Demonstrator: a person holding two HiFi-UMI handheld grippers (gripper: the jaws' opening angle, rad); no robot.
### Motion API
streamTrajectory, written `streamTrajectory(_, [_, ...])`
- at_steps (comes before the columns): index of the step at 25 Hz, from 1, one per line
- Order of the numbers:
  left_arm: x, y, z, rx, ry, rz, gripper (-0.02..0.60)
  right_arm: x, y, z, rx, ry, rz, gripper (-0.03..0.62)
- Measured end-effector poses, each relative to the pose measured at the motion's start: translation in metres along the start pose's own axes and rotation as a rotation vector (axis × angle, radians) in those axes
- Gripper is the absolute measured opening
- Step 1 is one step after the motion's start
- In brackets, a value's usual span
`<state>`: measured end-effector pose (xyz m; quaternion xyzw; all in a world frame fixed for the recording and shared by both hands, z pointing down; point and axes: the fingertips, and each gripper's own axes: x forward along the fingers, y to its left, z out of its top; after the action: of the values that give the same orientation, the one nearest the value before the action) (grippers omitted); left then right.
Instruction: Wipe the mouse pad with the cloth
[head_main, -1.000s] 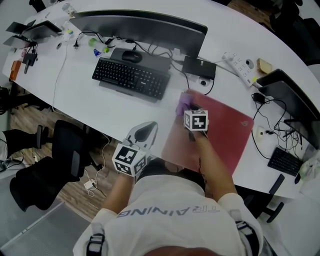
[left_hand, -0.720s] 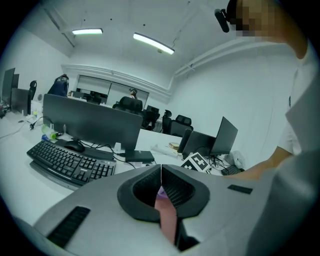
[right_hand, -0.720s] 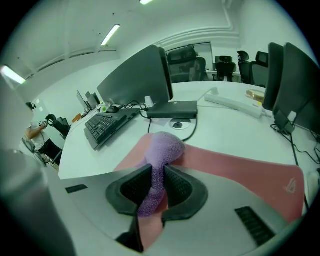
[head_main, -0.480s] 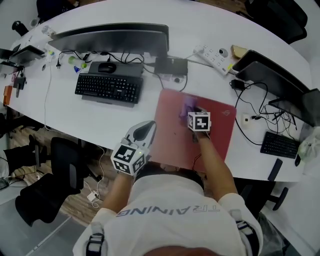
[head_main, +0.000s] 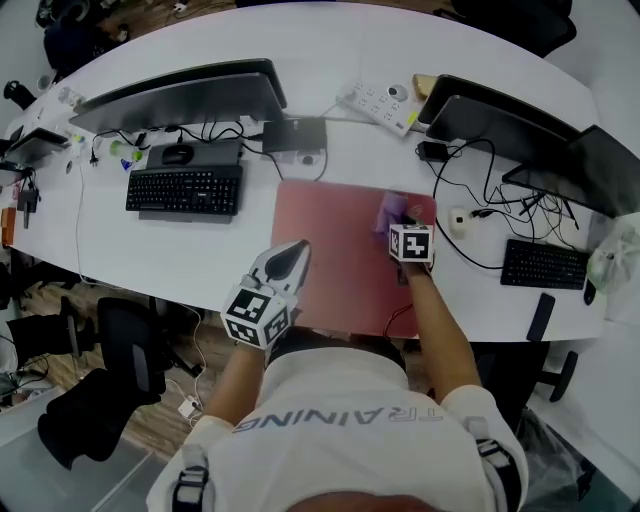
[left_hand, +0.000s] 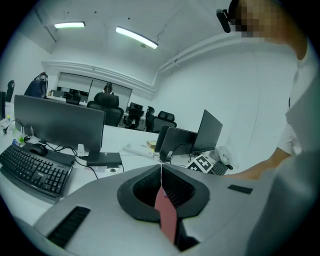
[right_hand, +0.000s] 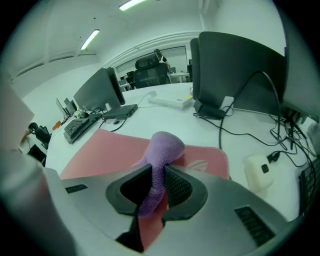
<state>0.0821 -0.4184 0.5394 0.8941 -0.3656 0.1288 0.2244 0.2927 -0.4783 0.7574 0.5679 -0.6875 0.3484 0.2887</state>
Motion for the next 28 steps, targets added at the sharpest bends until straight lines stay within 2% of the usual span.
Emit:
streamTrajectory(7, [0.018, -0.040, -0.009, 0.006, -0.001, -0.019, 0.032, -0.040, -0.075, -0.023, 0.027, -0.005, -0.096, 0.089])
streamTrajectory(15, [0.013, -0.058, -0.005, 0.000, -0.032, -0.003, 0.032, -0.058, -0.097, -0.038, 0.037, -0.047, -0.104, 0.089])
streamTrajectory(18, [0.002, -0.050, -0.004, 0.000, -0.048, 0.008, 0.032, -0.071, -0.079, -0.030, 0.050, -0.115, -0.066, 0.089])
streamTrajectory(21, [-0.019, -0.028, -0.006, -0.014, -0.055, 0.027, 0.032, -0.095, -0.044, -0.015, 0.061, -0.187, -0.032, 0.089])
streamTrajectory(28, [-0.078, 0.039, -0.007, -0.039, -0.083, 0.080, 0.032, -0.120, 0.080, 0.023, -0.040, -0.275, 0.093, 0.089])
